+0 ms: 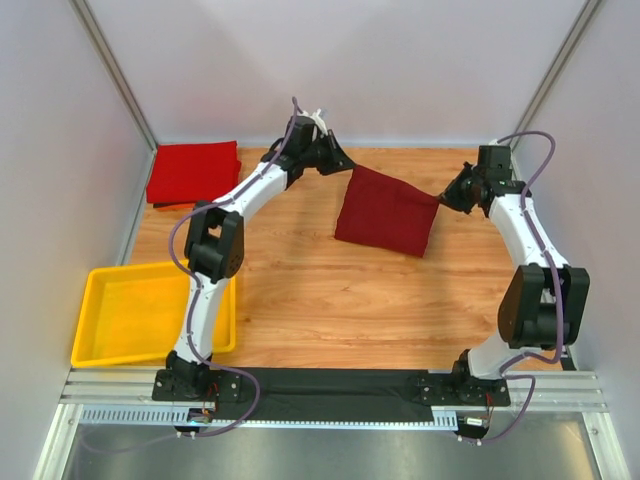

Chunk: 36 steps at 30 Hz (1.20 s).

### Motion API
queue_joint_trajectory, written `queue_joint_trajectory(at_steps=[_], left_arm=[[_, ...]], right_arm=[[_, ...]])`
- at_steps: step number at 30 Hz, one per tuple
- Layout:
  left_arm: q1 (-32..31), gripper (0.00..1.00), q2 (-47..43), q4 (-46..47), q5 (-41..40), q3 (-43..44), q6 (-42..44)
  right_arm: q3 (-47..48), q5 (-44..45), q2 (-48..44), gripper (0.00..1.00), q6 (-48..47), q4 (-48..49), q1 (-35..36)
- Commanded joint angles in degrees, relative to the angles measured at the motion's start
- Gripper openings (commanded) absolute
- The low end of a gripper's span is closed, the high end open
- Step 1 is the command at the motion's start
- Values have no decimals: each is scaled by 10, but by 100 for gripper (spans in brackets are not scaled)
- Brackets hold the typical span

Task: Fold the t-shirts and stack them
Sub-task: Fold the tshirt

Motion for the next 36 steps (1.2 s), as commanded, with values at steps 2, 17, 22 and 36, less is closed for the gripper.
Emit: queue_joint_trajectory(at_steps=[2,17,22,36], left_arm=[[6,0,50,74,4,51,-25],[27,0,195,189,-38,173,-99],[27,21,243,248,-67,211,-111],[61,56,97,174,18,51,41]], right_arm=[[44,-19,42,0,-5,67,-4],[154,-5,175,0,-30,107,-15],[200,-1,247,2,-30,103,-22],[193,-42,272,45,5,123,-54]])
